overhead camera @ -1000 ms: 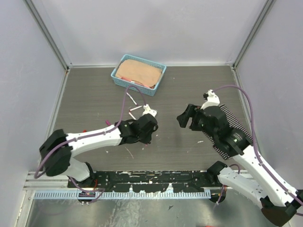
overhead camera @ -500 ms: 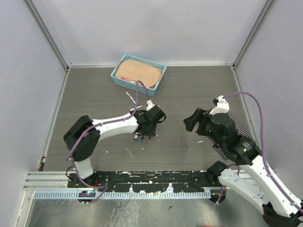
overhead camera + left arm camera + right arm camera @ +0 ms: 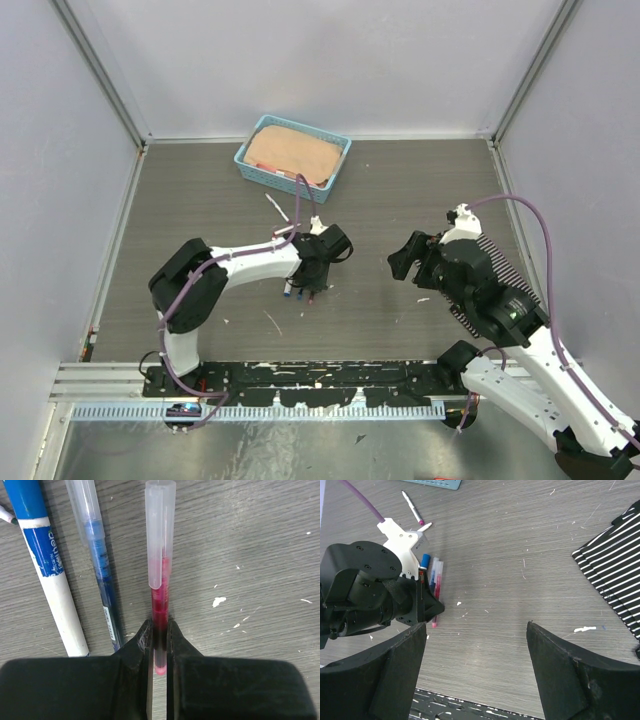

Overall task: Insert the pens into the pen caps
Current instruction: Place the pen at the center of the board.

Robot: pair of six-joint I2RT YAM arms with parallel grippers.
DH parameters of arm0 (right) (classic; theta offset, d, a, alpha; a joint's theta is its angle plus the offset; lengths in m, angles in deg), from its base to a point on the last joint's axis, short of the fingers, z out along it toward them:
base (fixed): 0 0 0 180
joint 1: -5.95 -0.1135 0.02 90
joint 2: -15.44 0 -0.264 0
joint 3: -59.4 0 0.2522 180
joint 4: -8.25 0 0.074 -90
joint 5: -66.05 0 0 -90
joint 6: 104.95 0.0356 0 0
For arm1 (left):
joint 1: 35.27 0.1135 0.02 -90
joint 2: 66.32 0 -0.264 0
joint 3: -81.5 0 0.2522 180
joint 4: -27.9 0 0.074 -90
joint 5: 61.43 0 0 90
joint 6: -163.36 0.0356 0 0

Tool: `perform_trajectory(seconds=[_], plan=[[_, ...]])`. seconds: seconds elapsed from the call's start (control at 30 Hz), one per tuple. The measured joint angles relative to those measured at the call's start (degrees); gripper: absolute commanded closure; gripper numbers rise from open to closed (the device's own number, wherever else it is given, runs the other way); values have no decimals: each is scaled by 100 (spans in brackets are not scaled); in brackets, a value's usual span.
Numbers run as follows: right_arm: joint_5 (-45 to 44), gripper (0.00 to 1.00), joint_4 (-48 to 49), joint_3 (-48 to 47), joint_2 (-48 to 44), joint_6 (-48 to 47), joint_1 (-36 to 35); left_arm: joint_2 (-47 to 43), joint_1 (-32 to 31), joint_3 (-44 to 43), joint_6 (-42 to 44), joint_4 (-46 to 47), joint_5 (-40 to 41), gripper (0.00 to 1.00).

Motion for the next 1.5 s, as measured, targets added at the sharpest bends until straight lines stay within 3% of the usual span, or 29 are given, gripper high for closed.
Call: perform_trajectory(seconds=[0.27, 0.8, 1.13, 1.5], plan=[[2, 14, -31, 57, 4, 0, 0, 98, 48, -109, -26, -42, 15, 70], [4, 14, -127, 44, 197, -52, 0, -46, 59, -133, -13, -81, 39, 62], [-2, 12, 94, 76, -155, -157, 0, -2361, 131, -24, 459, -94, 649, 60], [20, 12, 439, 293, -417, -317, 0, -5132, 605, 1495, 605, -566, 1508, 55]])
